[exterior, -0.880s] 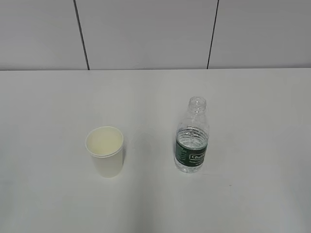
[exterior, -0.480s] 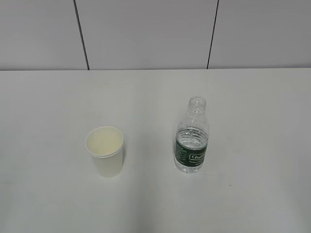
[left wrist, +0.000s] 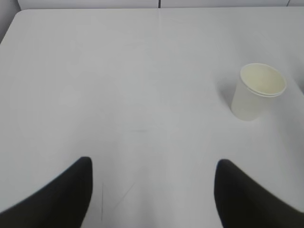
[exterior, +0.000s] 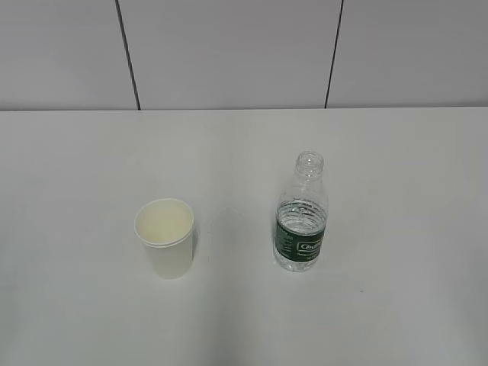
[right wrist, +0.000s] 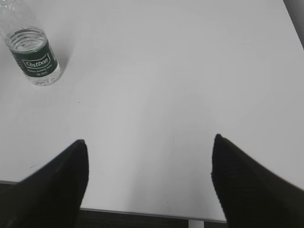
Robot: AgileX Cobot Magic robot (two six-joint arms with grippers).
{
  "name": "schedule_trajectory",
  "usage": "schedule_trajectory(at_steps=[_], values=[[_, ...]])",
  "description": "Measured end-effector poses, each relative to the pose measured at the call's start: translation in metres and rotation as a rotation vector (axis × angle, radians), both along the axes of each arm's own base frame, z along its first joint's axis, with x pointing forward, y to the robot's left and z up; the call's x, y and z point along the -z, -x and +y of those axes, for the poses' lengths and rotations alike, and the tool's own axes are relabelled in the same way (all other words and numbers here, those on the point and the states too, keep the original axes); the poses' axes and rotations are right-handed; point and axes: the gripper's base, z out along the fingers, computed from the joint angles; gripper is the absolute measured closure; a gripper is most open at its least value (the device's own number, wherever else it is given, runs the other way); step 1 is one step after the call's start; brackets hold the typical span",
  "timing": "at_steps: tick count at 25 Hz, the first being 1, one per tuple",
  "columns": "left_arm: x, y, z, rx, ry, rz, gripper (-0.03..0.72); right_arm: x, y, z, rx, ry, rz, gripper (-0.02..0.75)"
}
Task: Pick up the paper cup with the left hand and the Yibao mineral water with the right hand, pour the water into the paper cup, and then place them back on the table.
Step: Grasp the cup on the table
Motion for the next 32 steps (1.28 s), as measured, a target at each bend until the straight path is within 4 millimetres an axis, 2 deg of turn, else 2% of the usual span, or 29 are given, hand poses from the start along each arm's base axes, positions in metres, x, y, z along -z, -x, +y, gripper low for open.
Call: schedule_trajectory(at_steps=[22,25,30,32], values=[[-0.001,0.000,-0.002,0.016,0.023,-0.007,0.160,0.000,0.000,0.000,0.000,0.000,0.000,0.146],[-0.013,-0.001,-0.003,0.018,0.033,-0.110,0.160,0.000,0.000,0.000,0.000,0.000,0.000,0.146],[-0.043,-0.008,-0.002,0.016,0.047,-0.446,0.160,0.000,0.000,0.000,0.000,0.000,0.000,0.146],[-0.050,-0.015,-0.002,0.011,0.018,-0.520,0.160,0.000,0.000,0.000,0.000,0.000,0.000,0.146]])
